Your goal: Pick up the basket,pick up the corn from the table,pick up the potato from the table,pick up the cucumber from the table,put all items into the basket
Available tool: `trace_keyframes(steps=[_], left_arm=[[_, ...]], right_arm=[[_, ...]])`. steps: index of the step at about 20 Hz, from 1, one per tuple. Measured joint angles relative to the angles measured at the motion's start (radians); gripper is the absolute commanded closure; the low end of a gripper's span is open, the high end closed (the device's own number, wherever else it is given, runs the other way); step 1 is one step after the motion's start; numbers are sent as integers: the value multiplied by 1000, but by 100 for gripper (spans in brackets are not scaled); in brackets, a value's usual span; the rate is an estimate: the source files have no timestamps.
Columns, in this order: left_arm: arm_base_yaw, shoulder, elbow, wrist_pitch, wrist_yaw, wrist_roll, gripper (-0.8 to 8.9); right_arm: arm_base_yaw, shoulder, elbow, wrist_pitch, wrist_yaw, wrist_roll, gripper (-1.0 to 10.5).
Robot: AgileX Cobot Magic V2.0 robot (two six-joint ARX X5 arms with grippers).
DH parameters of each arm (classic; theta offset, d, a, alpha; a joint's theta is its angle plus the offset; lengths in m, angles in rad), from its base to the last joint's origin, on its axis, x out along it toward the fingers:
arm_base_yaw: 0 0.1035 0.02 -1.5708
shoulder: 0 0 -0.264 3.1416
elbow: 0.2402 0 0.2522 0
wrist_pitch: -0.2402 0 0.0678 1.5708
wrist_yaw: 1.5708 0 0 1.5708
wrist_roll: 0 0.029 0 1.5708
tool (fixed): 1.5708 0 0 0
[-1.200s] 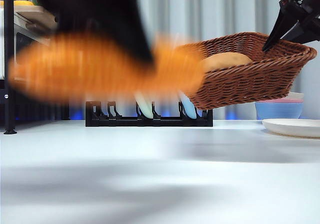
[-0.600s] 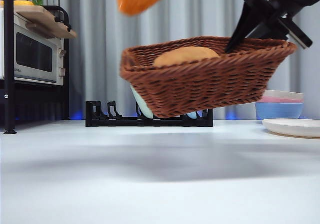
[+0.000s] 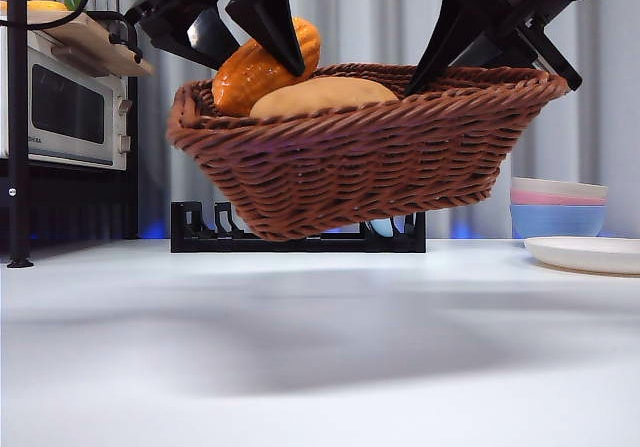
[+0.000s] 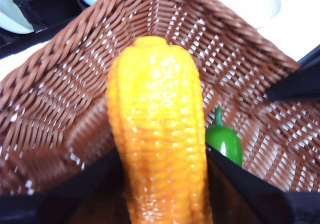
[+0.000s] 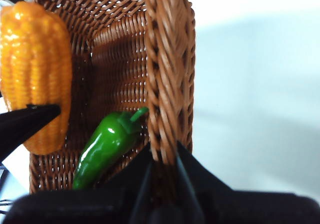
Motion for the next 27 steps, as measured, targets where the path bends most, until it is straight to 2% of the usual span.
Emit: trace_keyframes(steps=[11,14,22,24,27], left_arm=[[0,-51,0,-27,-24,-6,373],[0,-161,0,-27,-25,-7,373],[0,-339,0,-119,-26,-33,373],[0,-344,0,-150,-26,-33,373],[0,-343,0,-183,-26,-33,373]], right_arm=[[-2,17,0,26,18,21,958],[-10,85,0,61,60,48,958],[-24,326,0,153,72,147,958],[-24,341,0,151,112,160,887],[-23,341,0,153,151,161,588]])
